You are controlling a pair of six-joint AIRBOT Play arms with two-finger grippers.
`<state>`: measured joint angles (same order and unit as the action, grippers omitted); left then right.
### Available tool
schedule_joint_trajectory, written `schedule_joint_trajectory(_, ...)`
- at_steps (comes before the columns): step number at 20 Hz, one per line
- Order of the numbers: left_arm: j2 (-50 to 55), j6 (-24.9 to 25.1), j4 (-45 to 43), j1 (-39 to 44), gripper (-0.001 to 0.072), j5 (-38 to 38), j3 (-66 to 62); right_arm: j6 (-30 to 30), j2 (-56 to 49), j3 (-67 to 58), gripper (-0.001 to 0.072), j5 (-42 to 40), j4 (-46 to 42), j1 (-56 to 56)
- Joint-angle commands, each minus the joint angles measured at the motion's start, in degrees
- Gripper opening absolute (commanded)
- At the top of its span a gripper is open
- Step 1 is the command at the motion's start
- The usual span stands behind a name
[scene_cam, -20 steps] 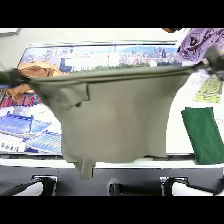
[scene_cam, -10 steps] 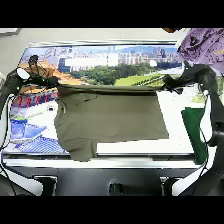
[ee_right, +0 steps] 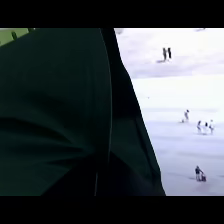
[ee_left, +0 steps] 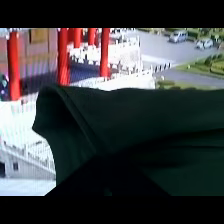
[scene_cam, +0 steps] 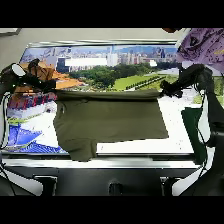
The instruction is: Fold the clothes and pants, and hang the long-sleeved shirts on hangers.
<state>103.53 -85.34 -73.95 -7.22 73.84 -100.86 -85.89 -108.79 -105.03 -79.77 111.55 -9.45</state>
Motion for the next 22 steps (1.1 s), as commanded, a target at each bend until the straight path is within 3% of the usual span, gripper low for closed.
schedule_joint_trajectory(1, -0.8, -2.4, -1.6, 0.4, 0.0014, 13.9, 0.6, 1.2, 0.7, 0.0, 0.0023, -8.3, -4.9, 0.1)
schedule_joint_trajectory(6, -0.8, -5.2, -5.5, 3.1, 0.0015, 17.6, 6.0, 1.7, 0.6, 0.0, 0.0023, -8.9, -6.8, 0.1)
schedule_joint_trajectory(12, -0.8, -6.3, -6.1, 5.5, 0.0018, 11.8, 12.8, 1.7, -1.2, 0.1, 0.0025, -9.6, -6.9, 0.8)
schedule_joint_trajectory(14, -0.8, -6.9, -6.0, 5.5, 0.0042, 9.5, 13.1, 1.6, -2.3, 0.1, 0.0094, -9.9, -6.8, 1.7)
schedule_joint_trajectory(15, -0.9, -6.9, -6.1, 5.5, 0.0153, 8.6, 12.9, 1.6, -2.7, 0.1, 0.0168, -10.2, -6.8, 2.2)
schedule_joint_trajectory(17, -1.2, -6.8, -6.4, 5.0, 0.0521, 8.7, 11.6, -0.1, -2.8, 0.0, 0.0467, -11.7, -7.0, 2.5)
schedule_joint_trajectory(18, -2.4, -6.8, -7.5, 4.2, 0.0598, 8.8, 10.7, -0.8, -2.2, 0.0, 0.0502, -12.7, -7.7, 2.1)
schedule_joint_trajectory(22, -12.5, -6.2, -10.1, -2.8, 0.0597, 9.0, 12.7, -3.6, 4.0, 0.3, 0.0473, -12.6, -3.9, -4.9)
